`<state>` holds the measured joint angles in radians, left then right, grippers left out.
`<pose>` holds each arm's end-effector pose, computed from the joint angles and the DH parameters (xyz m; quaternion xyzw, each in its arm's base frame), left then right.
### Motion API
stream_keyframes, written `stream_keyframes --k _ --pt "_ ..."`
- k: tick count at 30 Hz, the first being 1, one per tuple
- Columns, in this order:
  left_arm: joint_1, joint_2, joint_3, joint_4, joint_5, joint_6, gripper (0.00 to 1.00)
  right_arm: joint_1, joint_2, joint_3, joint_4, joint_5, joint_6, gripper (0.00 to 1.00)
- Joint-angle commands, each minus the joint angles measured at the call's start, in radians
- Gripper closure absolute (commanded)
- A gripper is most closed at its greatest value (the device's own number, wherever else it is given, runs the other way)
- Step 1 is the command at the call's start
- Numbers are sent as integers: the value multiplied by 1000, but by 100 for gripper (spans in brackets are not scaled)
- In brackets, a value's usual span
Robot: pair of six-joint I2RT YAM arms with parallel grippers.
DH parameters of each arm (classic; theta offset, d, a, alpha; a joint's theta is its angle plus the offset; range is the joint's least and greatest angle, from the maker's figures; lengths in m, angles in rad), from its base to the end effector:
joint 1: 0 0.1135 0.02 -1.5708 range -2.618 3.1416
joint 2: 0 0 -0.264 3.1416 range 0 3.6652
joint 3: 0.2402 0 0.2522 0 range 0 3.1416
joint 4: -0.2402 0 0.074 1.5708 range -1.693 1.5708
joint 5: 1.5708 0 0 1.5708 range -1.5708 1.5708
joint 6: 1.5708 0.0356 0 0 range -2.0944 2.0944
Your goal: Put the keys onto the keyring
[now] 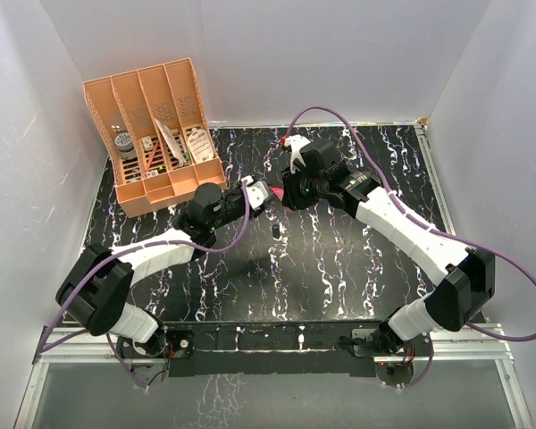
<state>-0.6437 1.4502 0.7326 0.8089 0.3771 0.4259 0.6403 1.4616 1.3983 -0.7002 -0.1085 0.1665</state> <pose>0.2472 -0.2019 0.2695 0.4566 0.4991 -0.2045 0.7075 0.2531 0.1934 0.3447 -0.2362 0.8876 0.1998 0.3411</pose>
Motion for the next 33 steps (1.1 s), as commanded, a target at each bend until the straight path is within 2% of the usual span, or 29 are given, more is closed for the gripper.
stream_keyframes --k 1,15,17,23,28,30,33 --pt "-7 13 48 40 53 8 65 2 -26 32 26 -14 -3 82" --pt "-15 27 48 17 67 25 67 2 -28 36 21 -14 -4 83" --pt "-14 25 52 18 74 24 73 2 -26 34 22 -15 -5 83" --pt "-18 21 66 8 106 10 99 2 -27 32 22 -13 -4 83" --pt "-22 16 73 -17 109 -3 100 1 -30 36 26 -5 -4 83" --pt "-23 11 75 -23 89 -28 100 1 -32 40 34 11 -1 77" --pt "-23 1 87 -46 32 -106 100 0 -45 52 58 60 14 51"
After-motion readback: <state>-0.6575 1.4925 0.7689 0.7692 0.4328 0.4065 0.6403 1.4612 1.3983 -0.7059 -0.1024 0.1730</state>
